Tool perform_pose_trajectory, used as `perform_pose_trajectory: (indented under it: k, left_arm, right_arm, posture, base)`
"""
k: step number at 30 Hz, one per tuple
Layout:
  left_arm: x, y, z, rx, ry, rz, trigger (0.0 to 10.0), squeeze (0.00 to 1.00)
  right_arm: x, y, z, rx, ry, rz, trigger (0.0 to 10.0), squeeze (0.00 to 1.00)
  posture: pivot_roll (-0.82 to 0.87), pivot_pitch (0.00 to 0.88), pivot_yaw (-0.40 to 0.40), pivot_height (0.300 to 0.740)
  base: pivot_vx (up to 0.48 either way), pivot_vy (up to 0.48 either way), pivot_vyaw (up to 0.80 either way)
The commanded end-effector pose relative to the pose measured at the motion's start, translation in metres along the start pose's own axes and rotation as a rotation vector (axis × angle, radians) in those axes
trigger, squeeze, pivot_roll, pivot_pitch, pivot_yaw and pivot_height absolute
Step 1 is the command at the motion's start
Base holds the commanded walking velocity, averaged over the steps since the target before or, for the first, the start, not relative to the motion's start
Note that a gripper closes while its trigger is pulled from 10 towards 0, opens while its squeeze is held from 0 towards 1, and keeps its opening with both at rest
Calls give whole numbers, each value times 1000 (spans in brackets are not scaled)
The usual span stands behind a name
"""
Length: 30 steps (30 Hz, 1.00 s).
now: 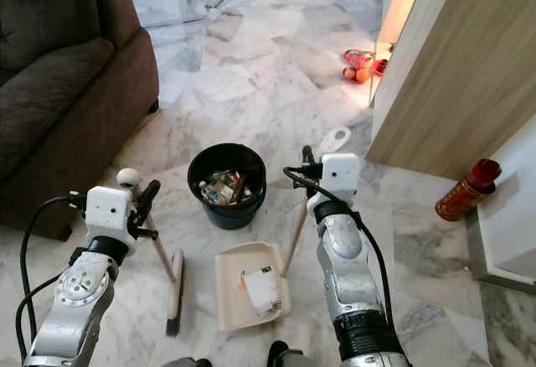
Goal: Sweep floor
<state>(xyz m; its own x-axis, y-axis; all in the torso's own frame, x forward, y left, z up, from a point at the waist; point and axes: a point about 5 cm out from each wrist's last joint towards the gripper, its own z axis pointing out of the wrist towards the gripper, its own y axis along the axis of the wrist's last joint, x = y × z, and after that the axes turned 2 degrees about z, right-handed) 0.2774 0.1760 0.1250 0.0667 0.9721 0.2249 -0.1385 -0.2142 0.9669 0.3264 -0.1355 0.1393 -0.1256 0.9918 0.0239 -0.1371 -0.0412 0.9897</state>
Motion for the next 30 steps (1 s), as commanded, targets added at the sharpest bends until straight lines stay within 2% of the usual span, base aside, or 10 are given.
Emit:
perform_pose_trajectory:
  k: [1,5,18,22,30]
  left_arm:
    - [2,3,0,-23,1,32,10000,0]
    - [1,3,0,-23,1,29,10000,0]
    - [1,3,0,-24,3,25,10000,0]
    - [0,2,0,-24,3,24,10000,0]
    - [0,2,0,-25,3,23,10000,0]
  right_arm:
    - [3,17,0,-51,34,-8,10000,0]
    - [2,32,1,-64,30,21,10000,0]
    - [3,70,10,-60,33,19,10000,0]
    - [4,81,11,-67,20,49,10000,0]
    - [6,84,12,-75,20,57,10000,0]
  posture:
    - [143,200,-8,740]
    - [139,206,-8,740]
    - [139,204,-11,740]
    - [136,200,-13,740]
    - [138,192,-13,740]
  base:
    - [0,0,0]
    - [0,0,0]
    - [0,0,0]
    - [0,0,0]
    - [0,0,0]
